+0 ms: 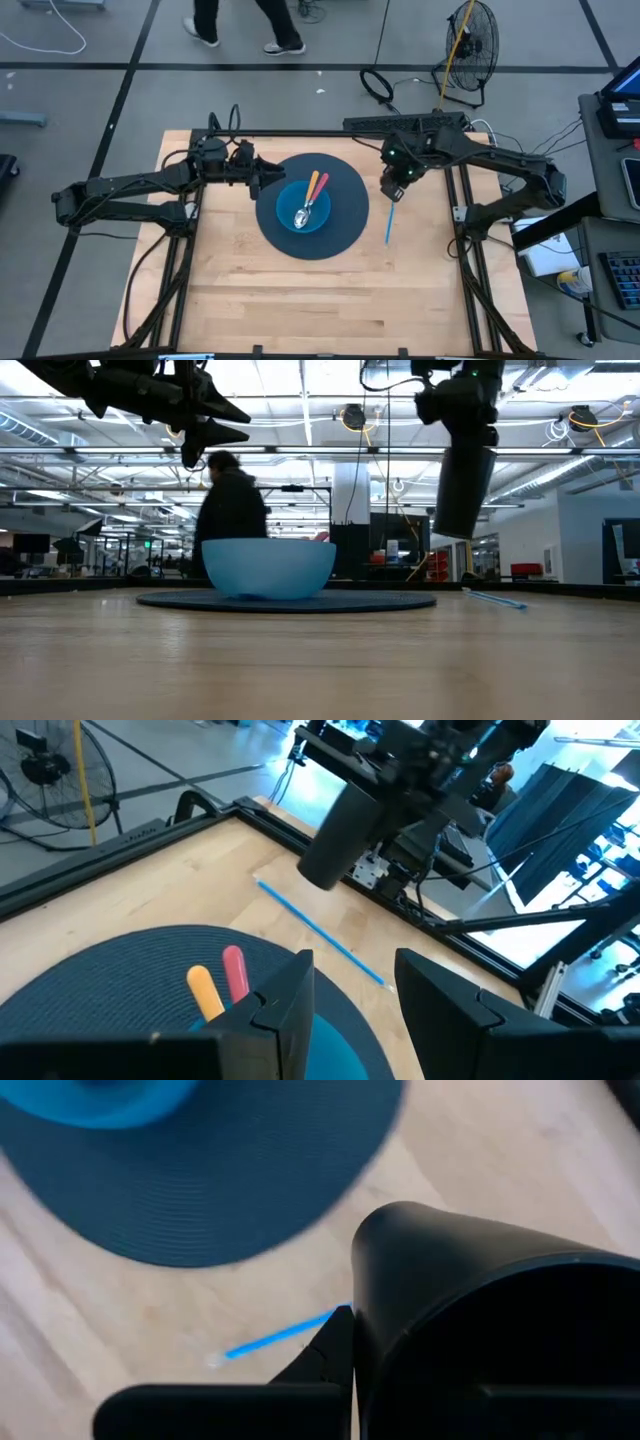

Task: Pick & Place Utensil
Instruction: Put the black cup on the blue mat to the right of the blue bowl

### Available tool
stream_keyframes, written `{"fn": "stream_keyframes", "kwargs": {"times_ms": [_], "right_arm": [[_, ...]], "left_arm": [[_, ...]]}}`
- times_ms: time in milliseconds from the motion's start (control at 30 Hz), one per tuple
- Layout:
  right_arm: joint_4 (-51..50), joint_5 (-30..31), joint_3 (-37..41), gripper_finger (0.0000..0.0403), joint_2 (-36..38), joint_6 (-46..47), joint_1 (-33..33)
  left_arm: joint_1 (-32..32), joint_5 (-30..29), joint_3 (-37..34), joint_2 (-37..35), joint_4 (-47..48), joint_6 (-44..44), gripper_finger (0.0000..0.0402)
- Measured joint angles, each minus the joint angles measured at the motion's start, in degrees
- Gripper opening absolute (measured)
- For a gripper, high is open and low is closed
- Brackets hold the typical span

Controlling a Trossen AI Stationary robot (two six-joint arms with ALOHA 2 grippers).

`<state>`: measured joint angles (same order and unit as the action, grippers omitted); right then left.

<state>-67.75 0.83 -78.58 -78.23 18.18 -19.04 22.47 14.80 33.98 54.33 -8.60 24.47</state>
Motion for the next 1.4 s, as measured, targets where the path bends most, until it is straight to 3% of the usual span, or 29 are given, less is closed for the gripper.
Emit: {"fn": "stream_keyframes", "kwargs": {"times_ms": [733, 1033, 1400], "right_arm": [[-0.76, -1.11, -26.45, 0.0001, -21.99, -8.37, 11.46], [-3.08, -0.93, -27.03, 0.0001, -23.94, -8.46, 11.81], [-0.15, -2.66, -22.4, 0.0003, -27.27, -8.6, 12.05]], "left_arm": [[-0.06, 0.16, 0.0, 0.0, 3.1, 1.22, 0.0147], [-0.06, 0.16, 0.0, 0.0, 3.08, 1.14, 0.0147], [-0.1, 0.18, 0.0, 0.0, 3.31, 1.2, 0.0147]]}}
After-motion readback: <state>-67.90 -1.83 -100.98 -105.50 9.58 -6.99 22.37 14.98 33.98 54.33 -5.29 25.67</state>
